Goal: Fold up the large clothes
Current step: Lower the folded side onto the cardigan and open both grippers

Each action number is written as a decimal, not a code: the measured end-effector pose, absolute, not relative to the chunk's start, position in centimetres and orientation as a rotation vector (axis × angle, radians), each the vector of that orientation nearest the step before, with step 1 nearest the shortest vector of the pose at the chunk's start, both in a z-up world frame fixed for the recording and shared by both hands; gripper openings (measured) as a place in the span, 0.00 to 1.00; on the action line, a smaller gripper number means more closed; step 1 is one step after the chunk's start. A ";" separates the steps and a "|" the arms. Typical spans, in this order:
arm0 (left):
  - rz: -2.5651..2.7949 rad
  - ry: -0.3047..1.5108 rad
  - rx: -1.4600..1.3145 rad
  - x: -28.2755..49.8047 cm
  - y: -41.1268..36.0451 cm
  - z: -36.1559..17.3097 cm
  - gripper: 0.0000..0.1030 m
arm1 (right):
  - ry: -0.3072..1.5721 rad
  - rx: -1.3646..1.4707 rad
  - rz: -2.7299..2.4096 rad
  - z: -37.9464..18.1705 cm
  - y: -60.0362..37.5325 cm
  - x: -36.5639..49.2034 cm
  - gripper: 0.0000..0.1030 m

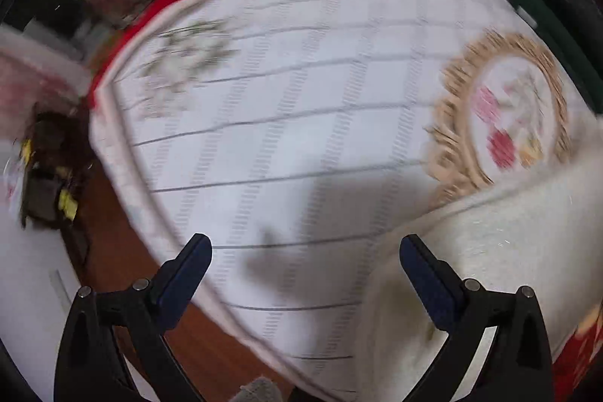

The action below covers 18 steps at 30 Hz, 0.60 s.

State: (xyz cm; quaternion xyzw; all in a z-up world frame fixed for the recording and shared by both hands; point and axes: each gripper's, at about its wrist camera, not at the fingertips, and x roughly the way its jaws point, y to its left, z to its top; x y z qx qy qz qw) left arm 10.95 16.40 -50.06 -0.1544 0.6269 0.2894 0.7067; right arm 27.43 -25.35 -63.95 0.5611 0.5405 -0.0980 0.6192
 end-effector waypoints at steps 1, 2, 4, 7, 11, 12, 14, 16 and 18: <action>0.659 1.393 -0.367 10.2 17.4 -49.7 1.00 | 1.281 1.282 -0.230 -64.1 -25.3 26.1 0.44; 0.663 1.392 -0.381 9.3 17.5 -49.6 1.00 | 1.376 1.235 -0.209 -64.6 -24.8 24.3 0.52; 0.674 1.400 -0.374 8.6 17.6 -49.6 1.00 | 1.515 1.094 -0.167 -65.0 -23.8 22.2 0.59; 0.657 1.402 -0.307 8.5 16.1 -49.7 1.00 | 1.575 0.883 -0.148 -62.9 -23.9 19.7 0.59; 0.571 1.394 -0.269 11.0 12.3 -50.7 1.00 | 1.437 0.685 -0.112 -56.8 -24.4 20.1 0.59; 0.546 1.396 -0.269 11.8 11.3 -51.0 1.00 | 1.386 0.673 -0.074 -55.7 -23.9 21.0 0.59; 0.495 1.387 -0.261 13.9 9.3 -51.9 1.00 | 1.346 0.666 0.032 -55.2 -21.0 24.7 0.46; 0.481 1.389 -0.232 15.6 7.9 -52.6 1.00 | 1.334 0.622 0.105 -55.7 -18.1 29.4 0.37; 0.475 1.389 -0.206 17.1 7.1 -53.3 1.00 | 1.343 0.589 0.104 -57.7 -16.0 33.9 0.37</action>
